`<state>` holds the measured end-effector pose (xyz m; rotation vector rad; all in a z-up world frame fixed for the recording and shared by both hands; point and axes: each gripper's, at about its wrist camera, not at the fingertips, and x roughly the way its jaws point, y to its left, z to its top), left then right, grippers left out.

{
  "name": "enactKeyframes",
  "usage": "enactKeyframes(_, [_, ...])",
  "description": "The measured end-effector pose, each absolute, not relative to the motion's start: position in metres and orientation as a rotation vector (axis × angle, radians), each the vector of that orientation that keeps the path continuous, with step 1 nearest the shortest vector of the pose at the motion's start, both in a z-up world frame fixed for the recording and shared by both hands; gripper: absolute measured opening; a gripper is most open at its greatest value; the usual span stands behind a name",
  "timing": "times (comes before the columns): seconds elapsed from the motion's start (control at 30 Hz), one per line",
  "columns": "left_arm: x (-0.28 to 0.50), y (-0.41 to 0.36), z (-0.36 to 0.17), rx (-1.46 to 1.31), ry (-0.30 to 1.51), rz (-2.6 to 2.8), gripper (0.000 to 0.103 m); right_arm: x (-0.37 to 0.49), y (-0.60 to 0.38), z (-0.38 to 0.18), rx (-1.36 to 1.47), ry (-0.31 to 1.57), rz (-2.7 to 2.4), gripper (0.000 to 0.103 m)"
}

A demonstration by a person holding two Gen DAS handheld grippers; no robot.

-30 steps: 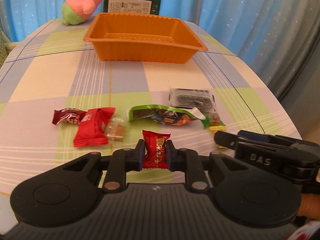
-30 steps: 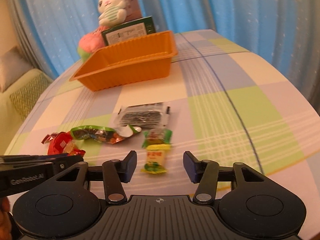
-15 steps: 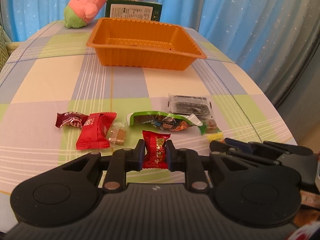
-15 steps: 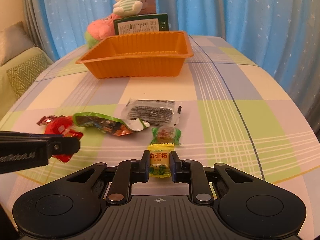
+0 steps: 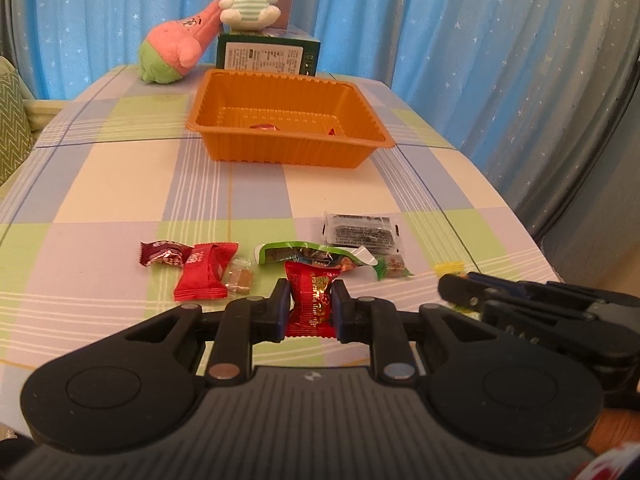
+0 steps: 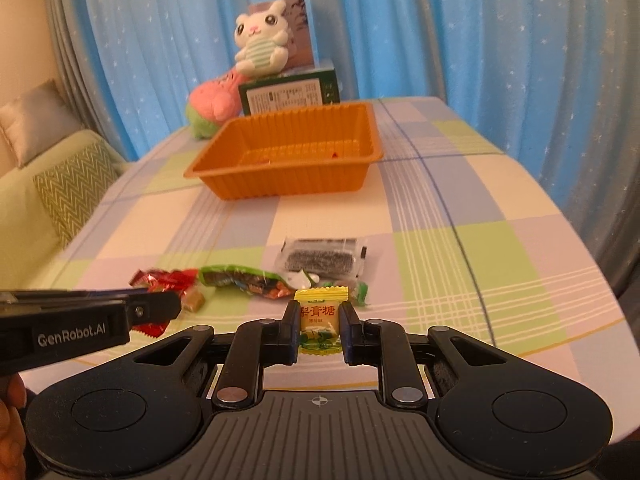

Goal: Organize snacks
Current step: 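Carry both candies into the orange tray and open both grippers to release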

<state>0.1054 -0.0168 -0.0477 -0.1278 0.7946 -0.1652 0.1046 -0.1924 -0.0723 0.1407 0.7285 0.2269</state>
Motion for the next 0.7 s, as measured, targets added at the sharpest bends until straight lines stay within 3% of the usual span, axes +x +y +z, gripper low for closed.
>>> enactKeyframes(0.7, [0.080,-0.007,-0.008,-0.109,0.770,-0.141,0.019,0.090,-0.185,-0.025,0.152,0.693,0.248,0.020])
